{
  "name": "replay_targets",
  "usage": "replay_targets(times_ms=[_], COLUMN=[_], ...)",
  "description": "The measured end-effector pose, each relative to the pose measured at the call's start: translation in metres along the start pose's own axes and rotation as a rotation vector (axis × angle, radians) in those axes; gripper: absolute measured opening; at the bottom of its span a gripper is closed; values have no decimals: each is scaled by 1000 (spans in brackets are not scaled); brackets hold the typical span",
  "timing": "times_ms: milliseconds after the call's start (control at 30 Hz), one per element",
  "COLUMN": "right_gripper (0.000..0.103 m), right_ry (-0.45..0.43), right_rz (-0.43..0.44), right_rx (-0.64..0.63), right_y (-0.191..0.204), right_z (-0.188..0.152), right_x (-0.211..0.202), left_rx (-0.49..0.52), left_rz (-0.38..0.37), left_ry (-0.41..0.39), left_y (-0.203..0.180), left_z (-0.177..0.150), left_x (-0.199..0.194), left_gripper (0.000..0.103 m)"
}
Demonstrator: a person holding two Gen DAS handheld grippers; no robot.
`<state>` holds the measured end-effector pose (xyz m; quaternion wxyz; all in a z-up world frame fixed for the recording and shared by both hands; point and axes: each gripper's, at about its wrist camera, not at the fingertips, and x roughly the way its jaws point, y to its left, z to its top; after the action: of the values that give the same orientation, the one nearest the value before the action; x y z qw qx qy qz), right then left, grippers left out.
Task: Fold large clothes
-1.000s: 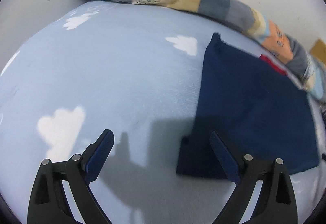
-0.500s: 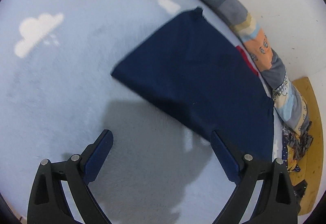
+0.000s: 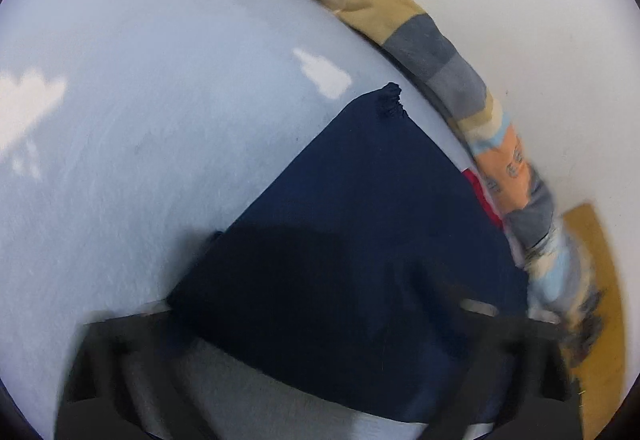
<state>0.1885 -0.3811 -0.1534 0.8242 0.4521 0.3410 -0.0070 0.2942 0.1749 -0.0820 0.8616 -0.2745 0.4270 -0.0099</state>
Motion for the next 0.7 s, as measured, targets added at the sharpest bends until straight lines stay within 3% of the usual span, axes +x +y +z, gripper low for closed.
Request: replay_targets(times_ms=[67, 167, 267, 500, 700], right_gripper=[22, 19, 18, 17, 20], right_ry=[-5, -22, -49, -48, 37], right_rz=[-34, -80, -95, -137, -162], right_rx=[-66, -174, -264, -371, -273], right_y=[11, 32, 54, 71, 30], right_z=[2, 1, -4, -29, -57], right_x=[-1, -10, -30, -78, -135], left_rx=[46, 46, 107, 191, 231], left_rz=[43, 34, 63, 98, 60], left_ry=[-9, -8, -17, 14, 107], left_y=[-1, 3, -5, -21, -6], left_z=[0, 0, -8, -37, -89], left_x=[-2, -14, -34, -79, -131], left_gripper=[42, 30, 22, 21, 22])
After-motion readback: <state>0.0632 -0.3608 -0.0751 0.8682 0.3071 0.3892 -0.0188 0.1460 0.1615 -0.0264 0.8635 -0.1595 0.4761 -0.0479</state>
